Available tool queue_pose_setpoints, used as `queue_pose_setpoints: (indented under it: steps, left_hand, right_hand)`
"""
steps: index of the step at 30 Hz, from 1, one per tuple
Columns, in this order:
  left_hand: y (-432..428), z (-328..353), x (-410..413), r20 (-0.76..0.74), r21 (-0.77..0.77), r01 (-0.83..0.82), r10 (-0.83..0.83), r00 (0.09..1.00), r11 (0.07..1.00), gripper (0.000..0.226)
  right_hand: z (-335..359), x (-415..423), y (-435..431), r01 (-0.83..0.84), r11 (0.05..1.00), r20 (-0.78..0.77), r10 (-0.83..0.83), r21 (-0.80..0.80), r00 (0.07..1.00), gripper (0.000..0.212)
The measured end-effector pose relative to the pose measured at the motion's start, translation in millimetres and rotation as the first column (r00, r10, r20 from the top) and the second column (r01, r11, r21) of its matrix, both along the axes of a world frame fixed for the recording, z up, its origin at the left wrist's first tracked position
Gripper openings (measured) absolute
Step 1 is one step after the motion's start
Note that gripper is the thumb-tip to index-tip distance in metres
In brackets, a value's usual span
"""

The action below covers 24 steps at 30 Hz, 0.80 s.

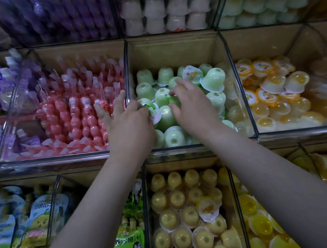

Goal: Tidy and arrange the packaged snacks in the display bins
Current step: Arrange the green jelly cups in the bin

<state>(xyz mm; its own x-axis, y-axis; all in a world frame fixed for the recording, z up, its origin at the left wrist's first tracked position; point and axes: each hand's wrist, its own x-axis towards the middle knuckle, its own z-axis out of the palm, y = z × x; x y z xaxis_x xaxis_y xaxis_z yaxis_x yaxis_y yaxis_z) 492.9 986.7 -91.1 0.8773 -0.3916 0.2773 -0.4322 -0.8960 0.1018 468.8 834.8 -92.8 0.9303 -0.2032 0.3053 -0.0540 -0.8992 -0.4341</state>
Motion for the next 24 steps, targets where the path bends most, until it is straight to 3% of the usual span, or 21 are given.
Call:
queue_pose_setpoints:
  steps: [4,7,11,13,17,24]
  left_hand:
    - [1.2,-2.8,-0.8,0.090,-0.163,0.087,-0.073,0.993,0.983,0.022]
    - [1.0,-1.5,-0.4,0.118,-0.226,0.200,-0.177,0.977,0.953,0.032]
    - [-4.0,9.0,-3.7,-0.078,-0.452,0.249,-0.316,0.946,0.857,0.045]
    - [-9.8,18.6,-11.1,-0.204,-0.592,0.175,-0.356,0.912,0.786,0.045]
    - [-20.3,30.4,-24.2,-0.416,-0.767,-0.059,-0.425,0.804,0.639,0.047]
    - [-32.0,32.2,-44.0,-0.491,-0.840,-0.258,-0.465,0.736,0.478,0.048]
  right_hand:
    - [3.1,0.8,-2.1,-0.015,0.986,-0.119,-0.005,-0.164,0.993,0.014]
    - [8.0,2.3,-5.1,-0.037,0.979,-0.152,0.007,-0.198,0.988,0.018]
    - [14.1,2.1,-9.3,-0.062,0.982,-0.210,0.024,-0.179,0.977,0.025]
    - [16.9,-2.6,-10.4,-0.071,0.993,-0.221,0.049,-0.090,0.974,0.028]
    - [18.5,-24.7,-10.7,-0.041,0.934,-0.127,0.091,0.355,0.988,0.039]
    - [18.7,-58.8,-10.0,-0.055,0.724,0.119,-0.038,0.687,0.992,0.042]
